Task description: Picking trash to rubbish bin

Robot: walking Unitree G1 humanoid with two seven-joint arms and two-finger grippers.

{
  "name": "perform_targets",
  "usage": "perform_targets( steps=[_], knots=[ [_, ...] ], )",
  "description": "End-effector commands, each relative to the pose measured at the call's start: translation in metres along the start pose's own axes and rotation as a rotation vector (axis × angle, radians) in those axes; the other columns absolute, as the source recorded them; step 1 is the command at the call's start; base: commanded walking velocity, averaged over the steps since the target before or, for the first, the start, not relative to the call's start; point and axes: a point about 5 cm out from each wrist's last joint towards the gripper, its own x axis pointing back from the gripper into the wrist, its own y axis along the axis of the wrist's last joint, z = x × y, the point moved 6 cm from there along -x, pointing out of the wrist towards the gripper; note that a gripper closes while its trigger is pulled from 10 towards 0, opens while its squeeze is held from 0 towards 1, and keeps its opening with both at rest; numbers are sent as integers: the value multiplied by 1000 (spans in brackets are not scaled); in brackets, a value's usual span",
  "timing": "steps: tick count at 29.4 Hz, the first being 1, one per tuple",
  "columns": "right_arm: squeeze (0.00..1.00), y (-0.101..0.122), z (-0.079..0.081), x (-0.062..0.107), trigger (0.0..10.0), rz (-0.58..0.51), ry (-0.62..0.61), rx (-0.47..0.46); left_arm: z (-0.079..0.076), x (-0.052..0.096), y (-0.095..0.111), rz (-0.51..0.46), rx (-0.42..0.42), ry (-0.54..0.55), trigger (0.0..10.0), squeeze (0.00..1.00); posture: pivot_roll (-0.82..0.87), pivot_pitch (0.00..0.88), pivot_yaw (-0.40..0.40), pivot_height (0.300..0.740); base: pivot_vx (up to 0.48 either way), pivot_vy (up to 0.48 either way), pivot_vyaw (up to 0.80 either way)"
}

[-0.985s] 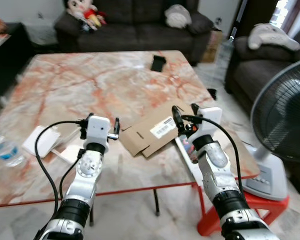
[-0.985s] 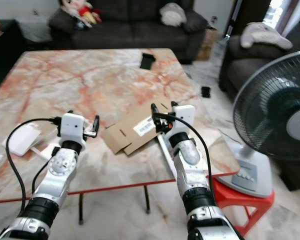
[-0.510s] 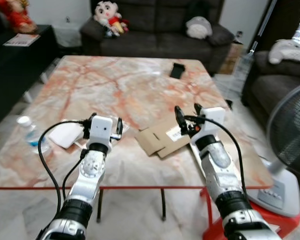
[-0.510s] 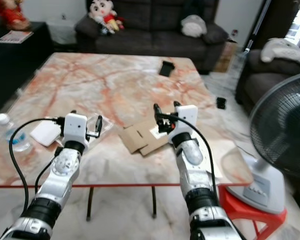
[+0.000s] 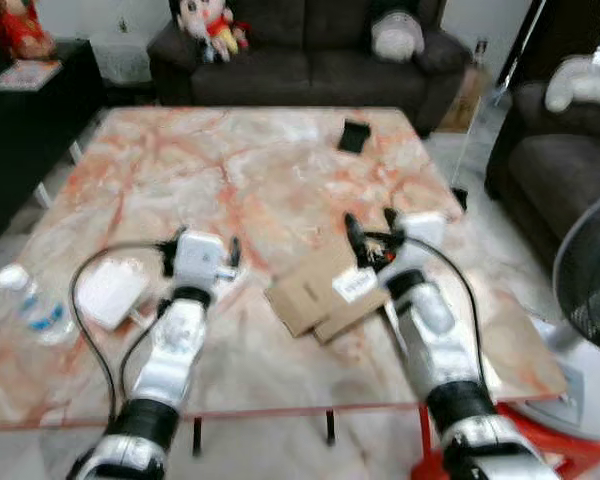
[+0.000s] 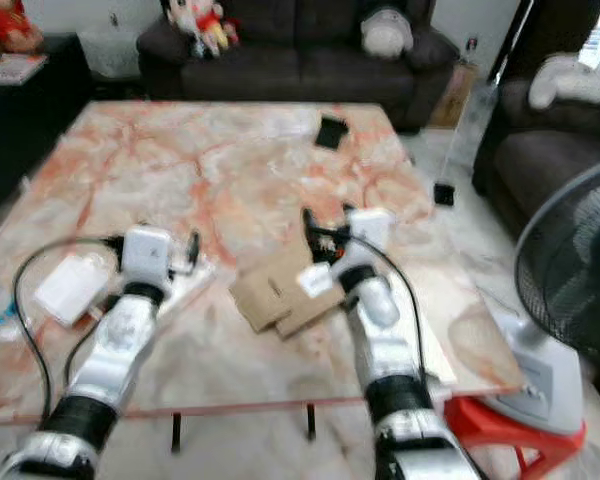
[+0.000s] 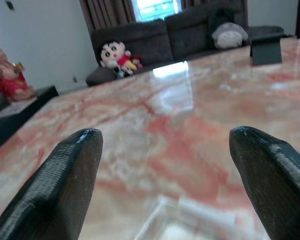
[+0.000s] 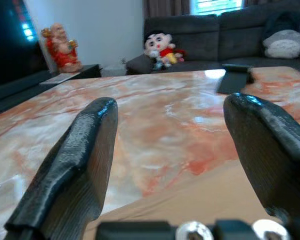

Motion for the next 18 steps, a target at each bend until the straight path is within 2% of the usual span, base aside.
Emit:
perform_targets(
  steps=[1, 8, 15, 18],
  knots=[
    [0, 4, -10, 1, 10000, -5, -23, 7, -12, -1, 6, -18, -2, -28, 10000, 0, 17, 24, -44, 740, 360, 0, 0],
    [0, 3, -9, 2, 10000, -3, -20, 5, -14, -1, 7, -21, 1, -36, 10000, 0, 17, 24, -44, 740, 342, 0, 0],
    [0, 2, -10, 2, 10000, 1, -18, 5, -14, 1, 4, -10, -19, -47, 10000, 0, 17, 24, -44, 740, 0, 0, 0],
    [0, 3, -9, 2, 10000, 0, -16, 6, -14, 2, 0, 14, -54, -83, 10000, 0, 18, 29, -45, 740, 0, 0, 0]
  ],
)
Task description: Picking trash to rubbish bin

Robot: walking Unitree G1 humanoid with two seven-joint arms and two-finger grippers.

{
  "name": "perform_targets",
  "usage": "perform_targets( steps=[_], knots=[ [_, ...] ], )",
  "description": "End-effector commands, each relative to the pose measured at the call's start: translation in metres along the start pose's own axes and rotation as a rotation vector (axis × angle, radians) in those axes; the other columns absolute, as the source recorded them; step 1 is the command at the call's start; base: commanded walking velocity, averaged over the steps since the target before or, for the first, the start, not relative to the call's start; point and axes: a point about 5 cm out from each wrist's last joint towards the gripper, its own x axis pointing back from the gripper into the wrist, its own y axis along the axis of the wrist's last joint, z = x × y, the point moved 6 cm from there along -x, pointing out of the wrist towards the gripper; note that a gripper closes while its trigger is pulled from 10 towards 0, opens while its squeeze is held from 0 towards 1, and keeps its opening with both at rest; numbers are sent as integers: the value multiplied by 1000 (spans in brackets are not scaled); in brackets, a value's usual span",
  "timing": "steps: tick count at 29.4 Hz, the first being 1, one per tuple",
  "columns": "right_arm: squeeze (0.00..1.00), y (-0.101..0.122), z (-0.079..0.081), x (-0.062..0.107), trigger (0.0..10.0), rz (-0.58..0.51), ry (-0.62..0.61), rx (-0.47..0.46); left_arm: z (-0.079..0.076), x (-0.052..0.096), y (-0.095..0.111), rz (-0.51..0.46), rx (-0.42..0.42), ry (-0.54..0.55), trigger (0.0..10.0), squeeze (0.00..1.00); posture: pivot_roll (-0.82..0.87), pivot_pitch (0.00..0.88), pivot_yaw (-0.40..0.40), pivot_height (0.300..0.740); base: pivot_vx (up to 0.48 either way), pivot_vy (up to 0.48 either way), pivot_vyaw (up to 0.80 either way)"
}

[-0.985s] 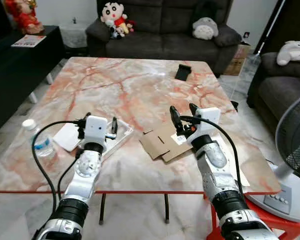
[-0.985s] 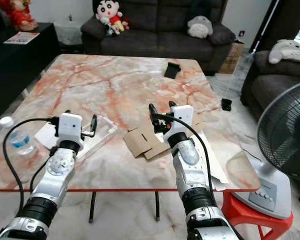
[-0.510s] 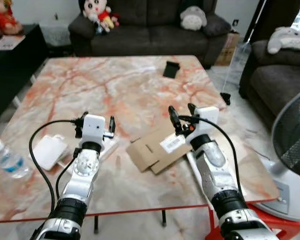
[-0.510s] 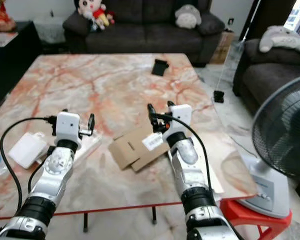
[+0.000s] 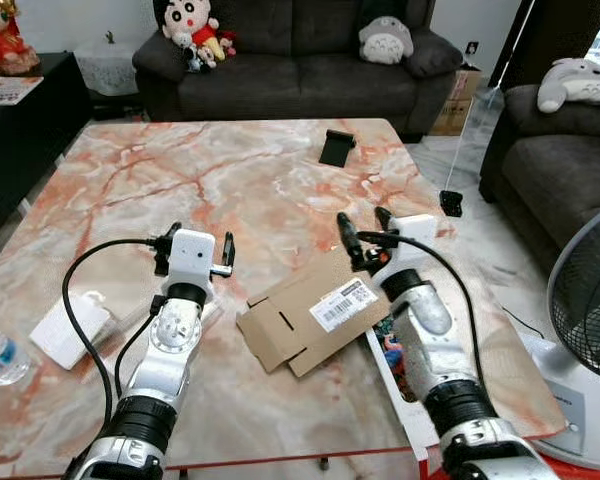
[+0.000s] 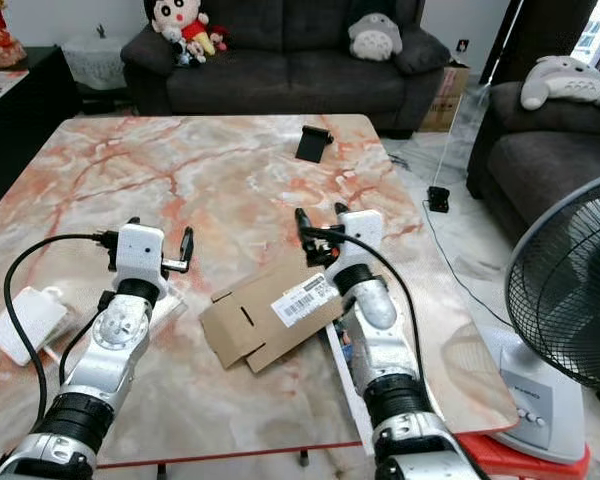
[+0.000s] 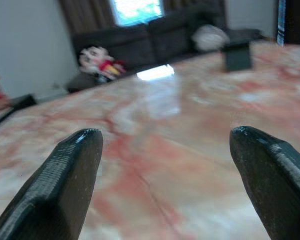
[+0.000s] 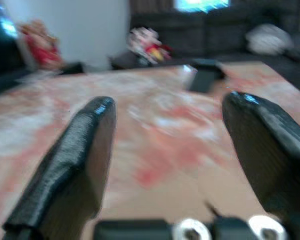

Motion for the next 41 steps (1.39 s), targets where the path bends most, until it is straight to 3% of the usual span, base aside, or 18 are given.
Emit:
perform_targets(
  steps=[1, 7, 12, 18, 26, 35, 36, 38, 39, 41],
  knots=[
    [0, 5, 6, -3, 10000, -13, 17, -4, 6, 2, -7, 33, -66, -31, 10000, 0, 18, 30, -46, 740, 0, 0, 0],
    [0, 4, 6, -2, 10000, -11, 18, -6, 30, 9, -16, 88, -148, -48, 10000, 0, 18, 35, -47, 740, 0, 0, 0],
    [0, 1, 8, -2, 10000, 2, 30, -10, 44, 17, -29, 157, -162, -100, 10000, 0, 29, 42, -57, 740, 0, 0, 0],
    [0, 1, 9, -1, 10000, 4, 39, -8, 37, 23, -49, 276, -96, -224, 10000, 0, 15, 52, -65, 740, 0, 0, 0],
    [0, 2, 6, 1, 10000, 9, 38, 0, 31, 26, -59, 343, -26, -306, 10000, 0, 7, 56, -68, 740, 0, 0, 0],
    [0, 3, 8, 0, 10000, 9, 51, 1, 37, 38, -82, 457, -53, -331, 10000, 0, 7, 50, -69, 740, 0, 0, 0],
    [0, 3, 8, 0, 10000, 10, 52, 1, 37, 39, -82, 459, -37, -333, 7529, 0, 6, 45, -68, 740, 0, 0, 0],
    [0, 3, 9, -1, 10000, 10, 53, 1, 37, 39, -83, 461, -32, -333, 7529, 0, 6, 45, -68, 740, 0, 0, 0],
    [0, 3, 9, 0, 10000, 9, 56, 2, 36, 39, -83, 460, -24, -334, 0, 0, 5, 44, -66, 740, 0, 0, 0],
    [0, 3, 10, 0, 10000, 9, 61, 4, 36, 39, -83, 458, -16, -338, 0, 0, 5, 44, -66, 740, 0, 0, 0]
  ],
)
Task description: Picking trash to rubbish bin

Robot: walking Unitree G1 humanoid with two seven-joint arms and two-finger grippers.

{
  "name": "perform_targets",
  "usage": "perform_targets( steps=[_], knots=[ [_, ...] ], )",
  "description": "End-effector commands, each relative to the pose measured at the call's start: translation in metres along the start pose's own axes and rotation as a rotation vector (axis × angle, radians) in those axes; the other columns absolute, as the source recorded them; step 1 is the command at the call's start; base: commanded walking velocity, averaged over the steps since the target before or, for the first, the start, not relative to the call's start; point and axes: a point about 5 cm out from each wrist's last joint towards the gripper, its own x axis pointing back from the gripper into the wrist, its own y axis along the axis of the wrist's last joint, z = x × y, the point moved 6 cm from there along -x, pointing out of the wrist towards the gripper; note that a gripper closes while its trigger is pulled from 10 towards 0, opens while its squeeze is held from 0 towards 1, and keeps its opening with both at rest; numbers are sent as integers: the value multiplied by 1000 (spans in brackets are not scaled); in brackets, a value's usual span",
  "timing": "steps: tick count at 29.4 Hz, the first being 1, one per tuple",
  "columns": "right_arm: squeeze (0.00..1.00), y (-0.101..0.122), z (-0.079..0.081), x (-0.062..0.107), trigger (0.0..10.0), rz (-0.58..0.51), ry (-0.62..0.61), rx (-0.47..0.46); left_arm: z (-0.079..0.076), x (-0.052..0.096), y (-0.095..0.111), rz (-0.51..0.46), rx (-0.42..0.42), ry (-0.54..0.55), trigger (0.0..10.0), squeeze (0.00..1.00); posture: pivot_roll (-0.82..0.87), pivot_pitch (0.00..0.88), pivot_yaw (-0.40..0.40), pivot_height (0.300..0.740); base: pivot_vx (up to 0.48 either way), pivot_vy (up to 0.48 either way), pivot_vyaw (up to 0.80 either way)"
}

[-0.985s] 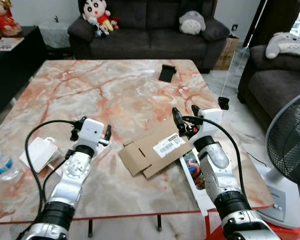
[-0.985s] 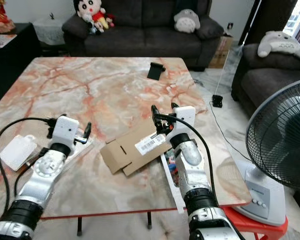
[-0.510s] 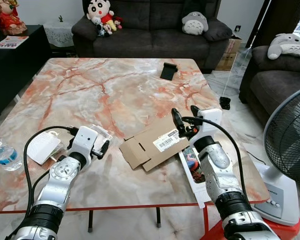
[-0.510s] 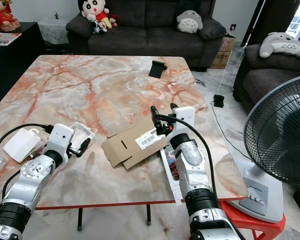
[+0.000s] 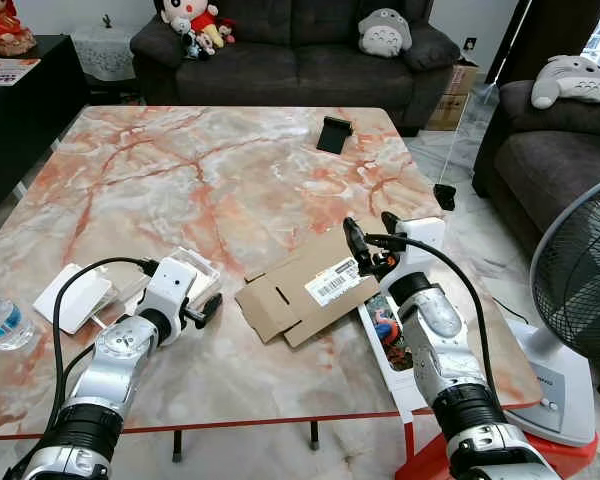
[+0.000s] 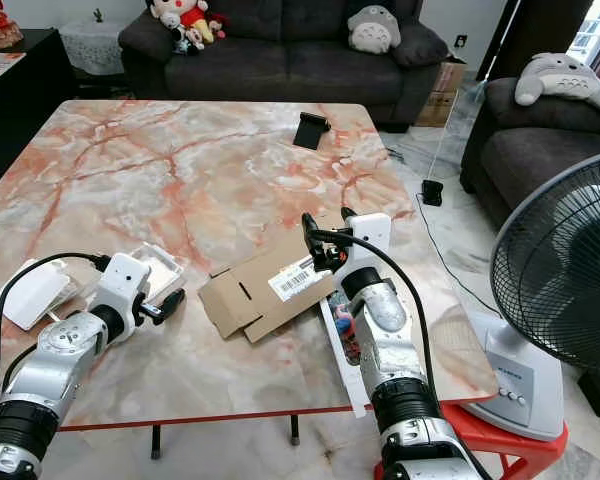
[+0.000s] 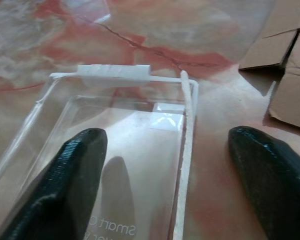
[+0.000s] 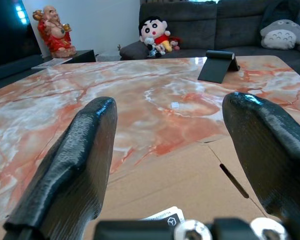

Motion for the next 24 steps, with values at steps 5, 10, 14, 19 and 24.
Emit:
perform_targets(
  steps=[5, 10, 14, 19, 24],
  knots=[
    [0, 6, 3, -1, 10000, -15, 20, 14, -1, 4, -13, 58, 23, -26, 0, 0, 4, 37, -67, 740, 0, 0, 0],
    [0, 8, 3, -3, 10000, -22, 24, 12, -1, 3, -13, 68, 27, -23, 0, 0, 2, 26, -66, 740, 0, 0, 0],
    [0, 9, 3, -3, 10000, -23, 27, 14, -2, 3, -10, 62, 32, -26, 0, 0, 2, 26, -66, 740, 0, 0, 0],
    [0, 9, 3, -3, 10000, -24, 28, 14, -2, 3, -9, 63, 33, -27, 0, 0, 2, 26, -66, 740, 0, 0, 0],
    [0, 9, 3, -3, 10000, -24, 28, 14, -2, 4, -9, 65, 34, -27, 0, 0, 2, 26, -66, 740, 0, 0, 0]
  ],
)
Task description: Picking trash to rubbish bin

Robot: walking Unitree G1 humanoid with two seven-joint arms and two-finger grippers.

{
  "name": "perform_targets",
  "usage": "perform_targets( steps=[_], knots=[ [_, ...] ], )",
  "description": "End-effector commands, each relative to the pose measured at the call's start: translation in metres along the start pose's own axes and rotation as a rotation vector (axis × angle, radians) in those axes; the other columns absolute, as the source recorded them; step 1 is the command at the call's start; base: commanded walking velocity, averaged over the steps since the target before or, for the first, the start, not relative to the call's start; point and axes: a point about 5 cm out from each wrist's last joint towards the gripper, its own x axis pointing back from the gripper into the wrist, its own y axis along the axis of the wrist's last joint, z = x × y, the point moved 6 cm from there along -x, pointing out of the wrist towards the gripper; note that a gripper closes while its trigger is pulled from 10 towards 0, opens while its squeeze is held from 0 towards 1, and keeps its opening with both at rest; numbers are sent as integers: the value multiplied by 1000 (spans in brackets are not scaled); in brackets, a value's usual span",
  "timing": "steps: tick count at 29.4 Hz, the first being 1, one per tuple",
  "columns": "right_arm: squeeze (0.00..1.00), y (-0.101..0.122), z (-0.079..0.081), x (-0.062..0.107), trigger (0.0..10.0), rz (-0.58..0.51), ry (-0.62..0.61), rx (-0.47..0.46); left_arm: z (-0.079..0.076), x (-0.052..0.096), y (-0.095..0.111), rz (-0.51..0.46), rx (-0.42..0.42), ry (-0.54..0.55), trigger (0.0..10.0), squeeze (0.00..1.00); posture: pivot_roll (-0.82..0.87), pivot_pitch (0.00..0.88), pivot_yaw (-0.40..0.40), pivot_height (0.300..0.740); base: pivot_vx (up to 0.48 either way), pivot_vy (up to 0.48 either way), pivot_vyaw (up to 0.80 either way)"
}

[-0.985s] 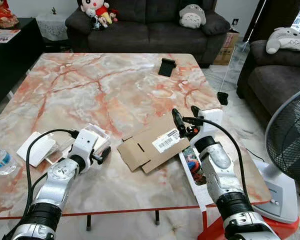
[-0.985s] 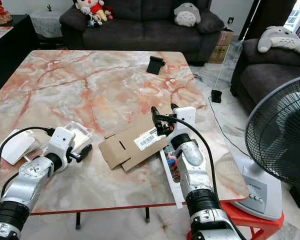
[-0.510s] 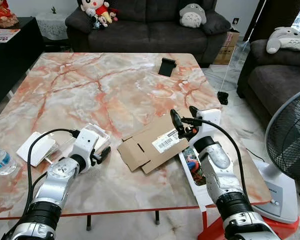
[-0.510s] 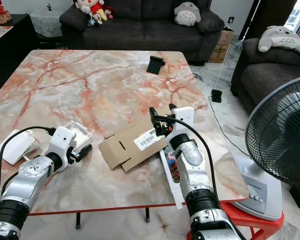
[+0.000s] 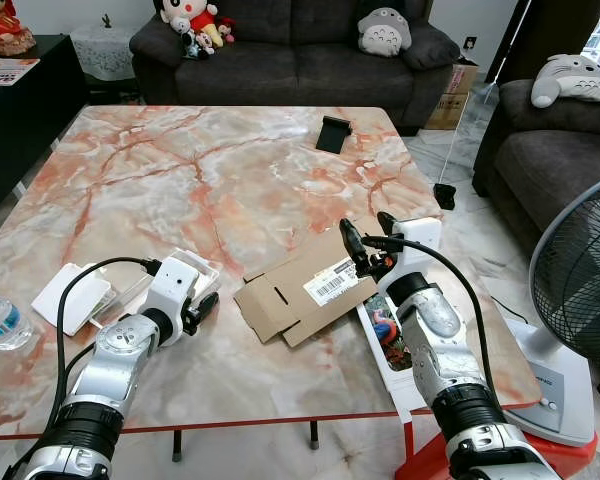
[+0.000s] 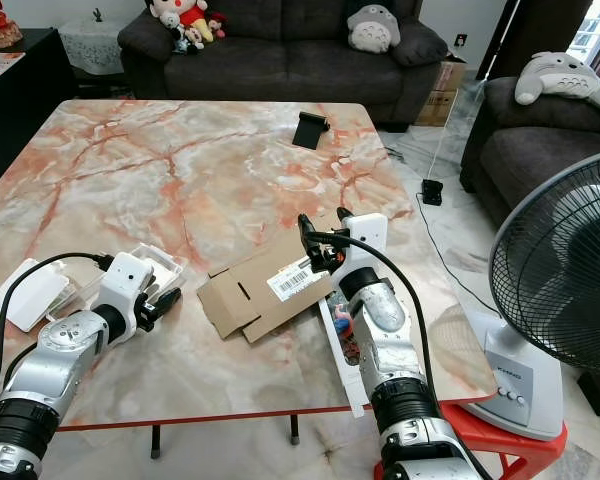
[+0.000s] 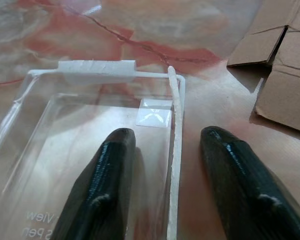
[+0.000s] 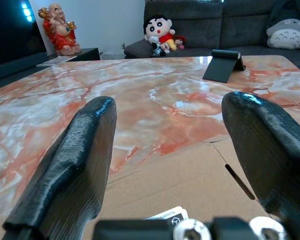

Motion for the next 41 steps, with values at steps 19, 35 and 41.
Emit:
perform_targets(
  steps=[19, 35, 41],
  knots=[
    [0, 11, -5, -4, 10000, -26, -2, 14, -10, -10, 10, -23, -4, 48, 0, 0, 3, 18, -69, 740, 0, 0, 0],
    [0, 14, -4, -6, 10000, -44, -13, 6, -2, -10, 93, -368, -54, 335, 10000, 0, 14, 0, -56, 740, 0, 0, 0],
    [0, 21, -5, -8, 10000, -77, -25, 1, -6, -4, 117, -488, -23, 399, 10000, 0, 7, 0, -45, 740, 0, 0, 0]
  ],
)
